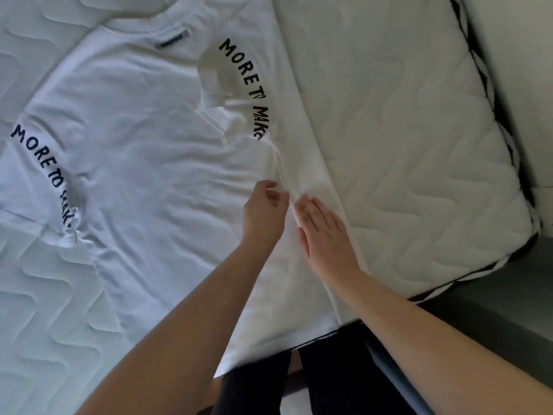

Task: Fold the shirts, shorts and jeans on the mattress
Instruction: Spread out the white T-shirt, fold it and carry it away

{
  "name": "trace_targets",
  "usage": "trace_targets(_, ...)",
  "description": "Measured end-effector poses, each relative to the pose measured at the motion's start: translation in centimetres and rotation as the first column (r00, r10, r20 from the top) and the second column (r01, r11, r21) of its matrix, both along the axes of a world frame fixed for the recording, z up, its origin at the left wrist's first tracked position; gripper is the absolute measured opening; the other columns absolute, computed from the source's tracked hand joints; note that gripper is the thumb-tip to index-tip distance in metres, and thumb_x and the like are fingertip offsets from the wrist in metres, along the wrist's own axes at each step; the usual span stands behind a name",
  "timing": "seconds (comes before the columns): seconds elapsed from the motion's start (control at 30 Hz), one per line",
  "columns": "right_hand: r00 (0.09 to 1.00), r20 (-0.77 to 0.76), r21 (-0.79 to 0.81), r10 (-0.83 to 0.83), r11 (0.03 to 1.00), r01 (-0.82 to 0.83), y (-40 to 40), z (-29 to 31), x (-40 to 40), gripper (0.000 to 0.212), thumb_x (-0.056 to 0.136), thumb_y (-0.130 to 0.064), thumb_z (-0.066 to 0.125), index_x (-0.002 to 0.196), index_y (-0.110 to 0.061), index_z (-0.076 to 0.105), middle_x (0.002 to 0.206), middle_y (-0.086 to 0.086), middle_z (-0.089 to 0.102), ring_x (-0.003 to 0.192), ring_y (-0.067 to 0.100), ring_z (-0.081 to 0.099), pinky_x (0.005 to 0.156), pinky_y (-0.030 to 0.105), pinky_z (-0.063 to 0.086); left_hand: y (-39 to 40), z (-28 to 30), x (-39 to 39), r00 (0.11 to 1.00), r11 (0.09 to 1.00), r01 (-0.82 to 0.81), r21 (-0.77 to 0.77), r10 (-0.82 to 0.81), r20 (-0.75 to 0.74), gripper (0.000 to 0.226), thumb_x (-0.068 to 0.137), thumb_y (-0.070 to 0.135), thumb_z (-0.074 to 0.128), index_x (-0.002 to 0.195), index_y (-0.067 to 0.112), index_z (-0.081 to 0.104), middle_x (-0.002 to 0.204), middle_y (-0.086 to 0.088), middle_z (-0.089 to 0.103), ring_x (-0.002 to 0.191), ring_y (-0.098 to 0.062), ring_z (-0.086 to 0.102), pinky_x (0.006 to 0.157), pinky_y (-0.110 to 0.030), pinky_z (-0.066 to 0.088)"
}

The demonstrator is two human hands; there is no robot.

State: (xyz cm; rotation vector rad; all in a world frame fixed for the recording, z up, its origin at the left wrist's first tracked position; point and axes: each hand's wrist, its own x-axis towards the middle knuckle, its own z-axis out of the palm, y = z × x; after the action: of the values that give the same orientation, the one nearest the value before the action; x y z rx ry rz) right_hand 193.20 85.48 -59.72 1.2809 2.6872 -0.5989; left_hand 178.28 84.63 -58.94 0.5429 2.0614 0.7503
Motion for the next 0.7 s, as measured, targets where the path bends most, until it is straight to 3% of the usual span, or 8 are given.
trace_targets(0.07, 0.999, -0.015, -0.029, -0.037, 0.999, 0.037, -1.2, 0.8, 1.4, 0.042, 0.100, -0.018, 0.050, 0.142, -0.014, 0.051, 0.149, 0.006, 0.047, 0.138, 0.026, 0.042, 0.109, 0.041, 0.037, 0.1, 0.2, 0.9, 0.988, 0.999, -0.032, -0.040, 0.038, 0.151, 0.035, 0.088, 0.029, 0.069, 0.118, 0.017, 0.057, 0.089, 0.008, 0.068, 0.085, -0.016, 0.068, 0.081, -0.034, 0.055)
trace_targets(0.17, 0.970, -0.006, -0.073, -0.243, 0.967, 0.242, -2.3, 2.1, 4.1, 0.043, 0.097, -0.017, 0.054, 0.139, -0.015, 0.052, 0.146, 0.010, 0.048, 0.133, 0.031, 0.044, 0.106, 0.045, 0.035, -0.2, 0.5, 1.8, 0.977, 0.993, 0.074, -0.090, -0.054, 0.207, 0.026, 0.084, 0.028, 0.072, 0.105, 0.013, 0.068, 0.091, 0.000, 0.072, 0.086, -0.021, 0.069, 0.085, -0.041, 0.057)
trace_targets(0.3, 0.812, 0.145, -0.306, -0.566, 0.755, 0.580, -2.4, 3.3, 7.7, 0.051, 0.093, -0.029, 0.062, 0.139, -0.015, 0.044, 0.133, 0.011, 0.048, 0.120, 0.032, 0.047, 0.101, 0.045, 0.039, -2.6, 1.4, 3.7, 0.907, 0.991, 0.101, -0.091, -0.054, 0.417, 0.011, 0.082, 0.022, 0.078, 0.090, 0.020, 0.072, 0.086, 0.001, 0.073, 0.077, -0.015, 0.067, 0.080, -0.035, 0.056)
trace_targets(0.4, 0.774, 0.286, -0.432, -0.566, 0.645, 0.631, -2.5, 3.6, 9.4, 0.047, 0.090, -0.037, 0.065, 0.130, -0.016, 0.051, 0.124, 0.007, 0.059, 0.113, 0.030, 0.056, 0.097, 0.046, 0.045, -5.5, 1.3, 6.5, 0.833, 0.984, 0.096, -0.152, 0.004, 0.554, 0.018, 0.086, 0.014, 0.074, 0.103, 0.012, 0.070, 0.093, -0.004, 0.069, 0.080, -0.016, 0.063, 0.081, -0.033, 0.056)
trace_targets(0.5, 0.787, 0.370, -0.505, -0.494, 0.604, 0.617, -2.9, 3.5, 10.7, 0.044, 0.091, -0.039, 0.064, 0.123, -0.009, 0.061, 0.118, 0.013, 0.066, 0.106, 0.031, 0.062, 0.092, 0.044, 0.051, -7.8, 0.9, 9.2, 0.853, 0.977, 0.028, -0.213, 0.088, 0.514, 0.019, 0.091, 0.011, 0.066, 0.108, 0.001, 0.068, 0.096, -0.012, 0.071, 0.077, -0.017, 0.064, 0.071, -0.029, 0.058)
trace_targets(0.7, 0.790, 0.332, -0.589, -0.516, 0.540, 0.601, -3.6, 3.2, 13.1, 0.046, 0.086, -0.040, 0.072, 0.120, -0.010, 0.060, 0.113, 0.006, 0.066, 0.103, 0.026, 0.062, 0.085, 0.034, 0.049, -10.0, 0.3, 12.1, 0.934, 0.976, -0.086, -0.201, 0.149, 0.323, 0.010, 0.095, 0.026, 0.058, 0.089, 0.019, 0.062, 0.085, -0.003, 0.072, 0.077, -0.021, 0.071, 0.078, -0.044, 0.060)
